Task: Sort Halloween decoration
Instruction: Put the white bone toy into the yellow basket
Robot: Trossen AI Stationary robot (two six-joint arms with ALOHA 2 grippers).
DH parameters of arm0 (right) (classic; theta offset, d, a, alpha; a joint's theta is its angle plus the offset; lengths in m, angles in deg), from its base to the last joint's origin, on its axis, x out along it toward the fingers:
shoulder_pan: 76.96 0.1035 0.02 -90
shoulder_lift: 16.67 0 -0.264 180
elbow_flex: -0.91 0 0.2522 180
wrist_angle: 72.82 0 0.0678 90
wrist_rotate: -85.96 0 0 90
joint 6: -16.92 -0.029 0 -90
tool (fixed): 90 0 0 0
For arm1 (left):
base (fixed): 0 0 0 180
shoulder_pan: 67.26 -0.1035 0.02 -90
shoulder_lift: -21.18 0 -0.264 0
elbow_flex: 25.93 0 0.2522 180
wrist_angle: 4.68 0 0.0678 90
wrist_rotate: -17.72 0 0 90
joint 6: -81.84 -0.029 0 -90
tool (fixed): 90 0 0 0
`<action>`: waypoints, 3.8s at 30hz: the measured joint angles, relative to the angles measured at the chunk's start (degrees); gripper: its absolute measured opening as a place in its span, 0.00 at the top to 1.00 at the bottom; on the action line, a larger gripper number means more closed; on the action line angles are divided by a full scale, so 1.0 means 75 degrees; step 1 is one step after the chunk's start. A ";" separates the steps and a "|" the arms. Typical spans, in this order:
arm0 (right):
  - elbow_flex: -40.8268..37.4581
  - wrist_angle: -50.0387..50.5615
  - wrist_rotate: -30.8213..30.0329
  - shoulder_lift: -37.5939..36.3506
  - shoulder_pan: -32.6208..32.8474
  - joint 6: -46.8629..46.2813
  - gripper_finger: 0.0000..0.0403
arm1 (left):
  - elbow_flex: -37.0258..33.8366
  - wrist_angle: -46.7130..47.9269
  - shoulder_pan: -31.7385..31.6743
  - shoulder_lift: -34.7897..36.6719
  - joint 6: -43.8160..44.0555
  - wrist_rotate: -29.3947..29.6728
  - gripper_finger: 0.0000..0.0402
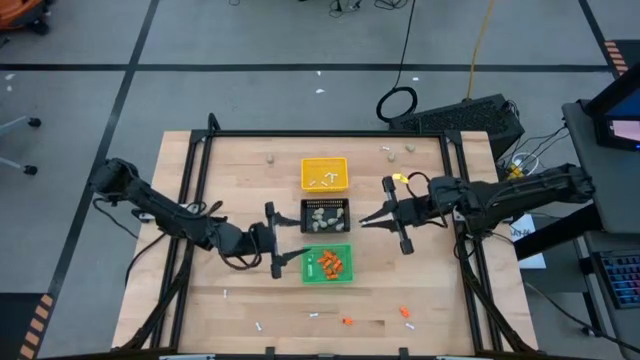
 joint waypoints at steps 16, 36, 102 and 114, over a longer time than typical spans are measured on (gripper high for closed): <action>0.0000 0.0258 -0.0835 0.0014 0.0000 0.2200 1.00 | -0.0185 -0.0043 0.0000 -0.0016 0.0708 0.0041 0.24; 0.0000 0.0186 -0.1208 0.0014 0.0002 0.6103 1.00 | -0.0185 -0.0006 0.0000 -0.0018 0.0716 0.0013 0.24; 0.5147 0.4917 0.0206 0.7308 -0.4462 -0.1185 0.91 | -0.0179 0.0647 0.0012 -0.0021 0.0839 0.0000 0.24; 0.5144 0.5536 0.0210 0.6853 -0.4445 -0.1271 0.66 | -0.0179 0.0755 0.0012 -0.0021 0.0848 0.0000 0.24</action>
